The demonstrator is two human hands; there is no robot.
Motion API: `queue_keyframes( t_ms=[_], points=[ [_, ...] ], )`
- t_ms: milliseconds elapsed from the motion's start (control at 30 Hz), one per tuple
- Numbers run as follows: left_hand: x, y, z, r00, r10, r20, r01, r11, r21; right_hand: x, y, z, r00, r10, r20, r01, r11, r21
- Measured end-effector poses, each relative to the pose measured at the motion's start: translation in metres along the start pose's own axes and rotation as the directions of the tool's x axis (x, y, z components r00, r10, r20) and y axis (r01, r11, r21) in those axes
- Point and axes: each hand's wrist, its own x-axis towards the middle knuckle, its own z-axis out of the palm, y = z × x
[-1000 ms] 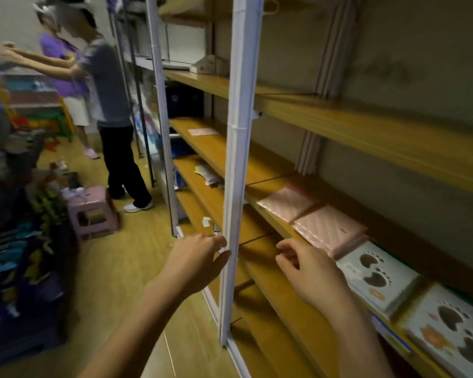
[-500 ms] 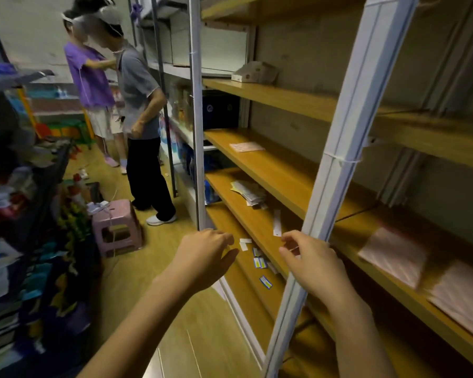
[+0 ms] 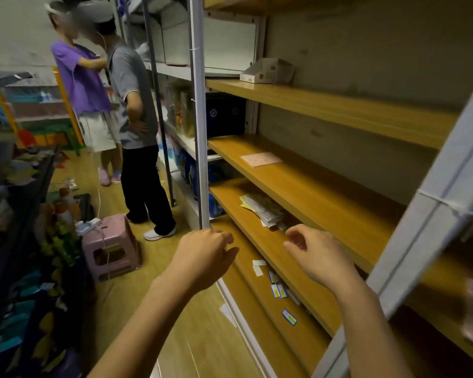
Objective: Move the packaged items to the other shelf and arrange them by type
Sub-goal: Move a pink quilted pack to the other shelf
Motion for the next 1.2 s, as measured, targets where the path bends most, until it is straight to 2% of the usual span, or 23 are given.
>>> queue_keyframes(
  t_ms=[400,600,800,933,1100,1200],
  points=[
    [0.176,-0.105,0.031,0.998,0.054,-0.025,-0.052,0.995,0.086,0.201,-0.026,0.018,0.999,0.02,-0.051,-0.02,1.0,0.005],
    [0.239,-0.141,0.057,0.996,0.094,0.006,-0.094,0.996,-0.004,0.26,-0.023,0.036,0.99,0.137,0.009,-0.137,0.99,-0.023],
    [0.307,-0.18,0.082,0.972,0.232,0.03,-0.23,0.972,-0.047,0.321,-0.025,0.06,0.959,0.282,-0.001,-0.282,0.959,-0.032],
    [0.368,-0.208,0.109,0.941,0.338,0.018,-0.335,0.938,-0.092,0.369,-0.025,0.074,0.904,0.419,-0.082,-0.421,0.907,0.002],
    [0.433,-0.233,0.123,0.872,0.489,0.028,-0.481,0.865,-0.144,0.423,-0.039,0.089,0.777,0.616,-0.134,-0.61,0.788,0.086],
    [0.466,-0.254,0.13,0.828,0.56,0.032,-0.551,0.822,-0.145,0.451,-0.052,0.1,0.676,0.716,-0.177,-0.698,0.698,0.161]
  ],
)
